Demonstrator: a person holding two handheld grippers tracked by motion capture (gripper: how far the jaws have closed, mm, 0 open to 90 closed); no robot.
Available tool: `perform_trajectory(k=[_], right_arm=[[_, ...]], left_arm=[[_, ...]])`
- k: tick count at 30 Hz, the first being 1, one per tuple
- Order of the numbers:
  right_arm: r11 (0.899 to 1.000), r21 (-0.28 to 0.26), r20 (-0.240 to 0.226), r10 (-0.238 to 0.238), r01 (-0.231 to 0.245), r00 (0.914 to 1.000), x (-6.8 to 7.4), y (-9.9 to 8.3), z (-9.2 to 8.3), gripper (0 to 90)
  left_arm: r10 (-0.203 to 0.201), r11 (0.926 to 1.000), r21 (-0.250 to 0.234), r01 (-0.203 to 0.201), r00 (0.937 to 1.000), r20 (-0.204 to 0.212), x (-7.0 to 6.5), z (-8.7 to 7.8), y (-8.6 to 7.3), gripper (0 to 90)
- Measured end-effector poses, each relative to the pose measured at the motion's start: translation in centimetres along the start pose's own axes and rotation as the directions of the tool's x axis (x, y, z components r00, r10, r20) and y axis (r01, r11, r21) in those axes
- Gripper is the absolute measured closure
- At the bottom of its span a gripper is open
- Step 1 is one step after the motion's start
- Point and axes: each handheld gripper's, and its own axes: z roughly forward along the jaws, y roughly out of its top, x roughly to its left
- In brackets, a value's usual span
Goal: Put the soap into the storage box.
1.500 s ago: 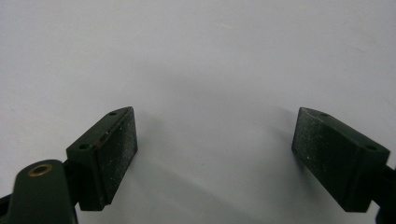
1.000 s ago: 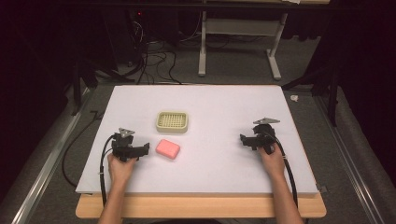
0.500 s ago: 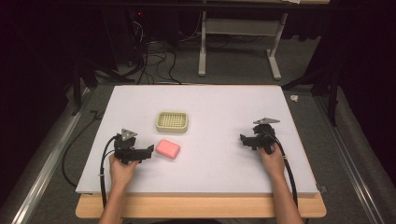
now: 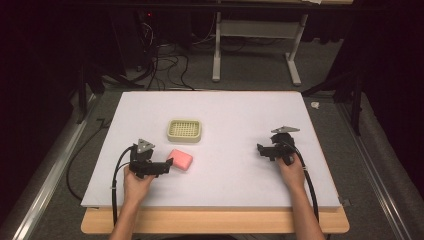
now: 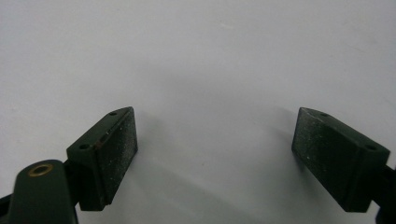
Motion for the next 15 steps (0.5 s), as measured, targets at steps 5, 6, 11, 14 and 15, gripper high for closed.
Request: perform_trajectory(k=[5,6,11,14,15], right_arm=[[1.000,0.000,0.000,0.000,0.000,1.0000,0.0,0.0,0.0,14.8],[1.000,0.000,0.001,0.001,-0.001,1.0000,0.0,0.0,0.0,14.8],[1.000,-0.001,0.000,0.001,-0.001,1.0000,0.0,0.0,0.0,14.9],[1.000,0.000,0.000,0.001,-0.001,1.0000,0.0,0.0,0.0,14.8],[1.000,0.000,0.000,0.001,-0.001,1.0000,0.0,0.0,0.0,14.8]], left_arm=[[0.014,0.9999,-0.002,-0.014,0.9997,0.020,-0.7,0.1,0.3,5.9],[0.016,0.9999,0.000,-0.016,0.9996,0.022,-0.9,0.1,0.3,5.9],[0.025,0.9996,0.009,-0.025,0.9993,0.028,-1.3,0.4,0.3,5.9],[0.029,0.9995,0.013,-0.029,0.9991,0.030,-1.6,0.6,0.4,5.8],[0.030,0.9994,0.013,-0.030,0.9990,0.032,-1.8,0.7,0.4,5.8]])
